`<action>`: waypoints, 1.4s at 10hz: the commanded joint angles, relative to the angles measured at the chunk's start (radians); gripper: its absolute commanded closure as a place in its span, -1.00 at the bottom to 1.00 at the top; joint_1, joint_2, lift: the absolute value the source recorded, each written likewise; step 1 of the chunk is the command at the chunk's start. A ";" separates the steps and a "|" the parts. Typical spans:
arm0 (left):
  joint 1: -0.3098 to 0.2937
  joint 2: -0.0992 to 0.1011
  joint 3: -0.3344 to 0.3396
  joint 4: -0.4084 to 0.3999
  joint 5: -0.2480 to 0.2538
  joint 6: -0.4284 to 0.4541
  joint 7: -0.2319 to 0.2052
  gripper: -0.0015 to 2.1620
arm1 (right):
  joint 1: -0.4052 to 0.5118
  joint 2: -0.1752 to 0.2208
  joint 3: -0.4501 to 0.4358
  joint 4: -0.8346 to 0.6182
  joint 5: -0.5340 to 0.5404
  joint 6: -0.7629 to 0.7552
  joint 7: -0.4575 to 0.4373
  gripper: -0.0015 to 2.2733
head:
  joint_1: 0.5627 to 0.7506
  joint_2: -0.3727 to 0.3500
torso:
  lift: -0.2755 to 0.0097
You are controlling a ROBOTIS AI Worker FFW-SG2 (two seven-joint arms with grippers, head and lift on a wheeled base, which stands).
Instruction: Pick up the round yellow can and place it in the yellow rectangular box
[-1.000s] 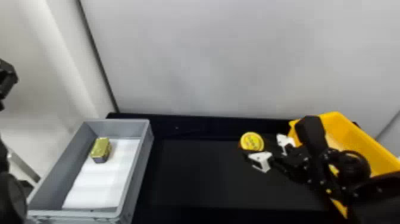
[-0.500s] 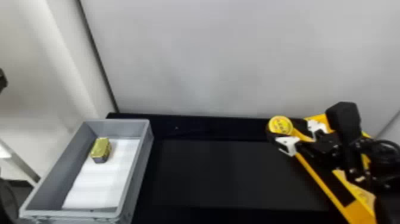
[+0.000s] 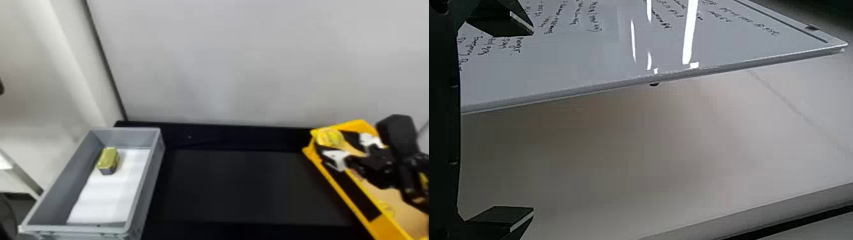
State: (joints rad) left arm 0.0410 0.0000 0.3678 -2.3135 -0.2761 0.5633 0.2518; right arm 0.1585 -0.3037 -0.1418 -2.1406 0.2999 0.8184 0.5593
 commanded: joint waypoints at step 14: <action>-0.006 -0.003 -0.021 0.005 -0.003 0.000 0.004 -0.98 | 0.023 0.075 -0.314 0.307 0.197 -0.140 0.025 -0.36 | 0.39 0.07 | 0.50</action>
State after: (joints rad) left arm 0.0354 0.0000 0.3484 -2.3087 -0.2790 0.5619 0.2562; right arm 0.1946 -0.2289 -0.4383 -1.8588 0.4935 0.6871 0.5867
